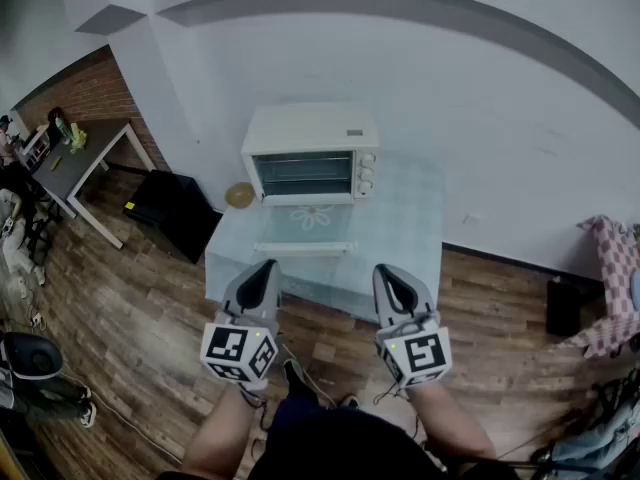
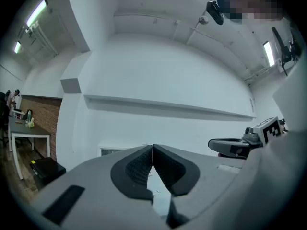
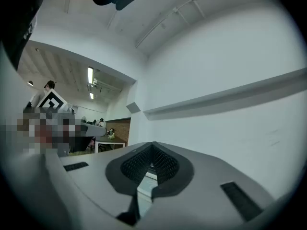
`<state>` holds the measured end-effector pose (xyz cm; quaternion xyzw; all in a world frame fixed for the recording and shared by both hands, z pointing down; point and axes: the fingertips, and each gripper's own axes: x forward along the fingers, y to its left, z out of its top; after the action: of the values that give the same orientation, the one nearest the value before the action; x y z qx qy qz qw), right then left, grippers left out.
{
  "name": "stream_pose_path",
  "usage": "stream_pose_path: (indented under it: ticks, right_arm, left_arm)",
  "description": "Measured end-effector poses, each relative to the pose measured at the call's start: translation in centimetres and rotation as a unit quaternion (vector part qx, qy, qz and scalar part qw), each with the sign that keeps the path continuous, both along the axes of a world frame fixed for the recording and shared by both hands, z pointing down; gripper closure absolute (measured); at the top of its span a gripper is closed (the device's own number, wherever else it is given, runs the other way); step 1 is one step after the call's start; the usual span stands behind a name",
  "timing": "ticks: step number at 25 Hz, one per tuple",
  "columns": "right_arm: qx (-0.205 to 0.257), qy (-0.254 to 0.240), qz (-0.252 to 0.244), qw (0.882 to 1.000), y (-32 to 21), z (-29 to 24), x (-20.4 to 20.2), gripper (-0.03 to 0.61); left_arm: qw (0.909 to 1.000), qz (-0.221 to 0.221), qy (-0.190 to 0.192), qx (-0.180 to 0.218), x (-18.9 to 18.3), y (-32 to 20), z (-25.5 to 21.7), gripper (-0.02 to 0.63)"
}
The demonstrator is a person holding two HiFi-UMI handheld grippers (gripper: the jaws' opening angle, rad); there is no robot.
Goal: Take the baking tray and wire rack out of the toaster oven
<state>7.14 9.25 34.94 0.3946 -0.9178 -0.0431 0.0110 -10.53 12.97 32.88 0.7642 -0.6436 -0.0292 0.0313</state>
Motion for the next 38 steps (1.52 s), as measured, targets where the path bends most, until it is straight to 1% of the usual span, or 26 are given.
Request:
stream_pose_path:
  ticks: [7, 9, 11, 13, 14, 15, 16, 17, 18, 19, 20, 22, 23, 24, 25, 27, 31, 35, 38]
  right_arm:
    - [0.001, -0.006, -0.003, 1.000, 1.2, -0.7, -0.2, 0.578]
    - [-0.001, -0.024, -0.010, 1.000, 1.2, -0.8, -0.5, 0.578]
    - [-0.013, -0.047, -0.015, 0.999, 1.1, -0.7, -0.6, 0.577]
    - [-0.037, -0.085, -0.018, 0.996, 1.0, -0.5, -0.5, 0.572]
    - [-0.056, -0.113, -0.022, 0.992, 0.8, -0.3, -0.3, 0.572]
    - [-0.082, -0.147, -0.027, 0.985, 0.5, 0.0, -0.1, 0.572]
    - [-0.112, -0.182, -0.033, 0.976, 0.2, 0.3, 0.1, 0.572]
    - [-0.142, -0.218, -0.040, 0.965, -0.2, 0.6, 0.2, 0.571]
    - [-0.170, -0.253, -0.049, 0.951, -0.5, 0.7, 0.3, 0.536]
    - [-0.194, -0.286, -0.060, 0.937, -0.7, 0.7, 0.2, 0.482]
    - [-0.210, -0.316, -0.075, 0.922, -0.8, 0.4, -0.1, 0.449]
    - [-0.232, -0.366, -0.101, 0.896, -1.0, -0.1, -0.6, 0.401]
    - [-0.243, -0.385, -0.106, 0.884, -1.3, 0.1, -0.7, 0.391]
    - [-0.254, -0.400, -0.108, 0.874, -1.7, 0.5, -0.8, 0.388]
    - [-0.262, -0.411, -0.107, 0.866, -2.1, 0.9, -1.0, 0.387]
    - [-0.270, -0.419, -0.105, 0.860, -3.0, 1.3, -1.5, 0.385]
    - [-0.280, -0.419, -0.103, 0.857, -4.5, 2.0, -3.4, 0.385]
    - [-0.290, -0.416, -0.094, 0.857, -6.0, 2.8, -5.9, 0.387]
    - [-0.295, -0.415, -0.086, 0.856, -7.9, 3.4, -7.8, 0.388]
  left_arm:
    - [0.9999, -0.009, 0.004, 0.006, -0.4, 1.9, -0.5, 0.607]
    - [0.9999, -0.009, 0.008, 0.009, -0.4, 2.3, -0.7, 0.607]
    - [0.9998, -0.008, 0.015, 0.009, -0.7, 2.6, -0.8, 0.607]
    - [0.9993, -0.005, 0.036, 0.011, -1.0, 2.9, -0.7, 0.607]
    - [0.9982, -0.002, 0.059, 0.013, -1.3, 3.0, -0.6, 0.606]
    - [0.9957, 0.003, 0.091, 0.015, -1.6, 3.1, -0.5, 0.606]
    - [0.9914, 0.007, 0.130, 0.015, -2.0, 3.0, -0.2, 0.598]
    - [0.9851, 0.010, 0.171, 0.011, -2.5, 2.9, 0.2, 0.536]
    - [0.9769, 0.013, 0.213, 0.006, -3.0, 2.8, 0.7, 0.435]
    - [0.9663, 0.017, 0.257, 0.000, -3.5, 2.7, 1.3, 0.403]
    - [0.9527, 0.024, 0.303, -0.003, -3.9, 2.8, 1.9, 0.394]
    - [0.9196, 0.048, 0.390, 0.004, -4.4, 2.7, 2.5, 0.387]
    - [0.9060, 0.060, 0.419, 0.012, -4.6, 2.6, 2.5, 0.385]
    - [0.8976, 0.069, 0.435, 0.019, -4.9, 2.3, 2.5, 0.385]
    - [0.8932, 0.074, 0.443, 0.022, -5.3, 2.1, 2.6, 0.385]
    - [0.8878, 0.071, 0.454, 0.019, -6.4, 1.4, 3.2, 0.385]
    - [0.8761, 0.050, 0.479, -0.004, -8.7, 0.0, 4.9, 0.386]
    - [0.8709, 0.051, 0.489, -0.013, -10.9, -1.9, 5.6, 0.387]
    - [0.8698, 0.051, 0.490, -0.022, -12.8, -3.9, 6.2, 0.387]
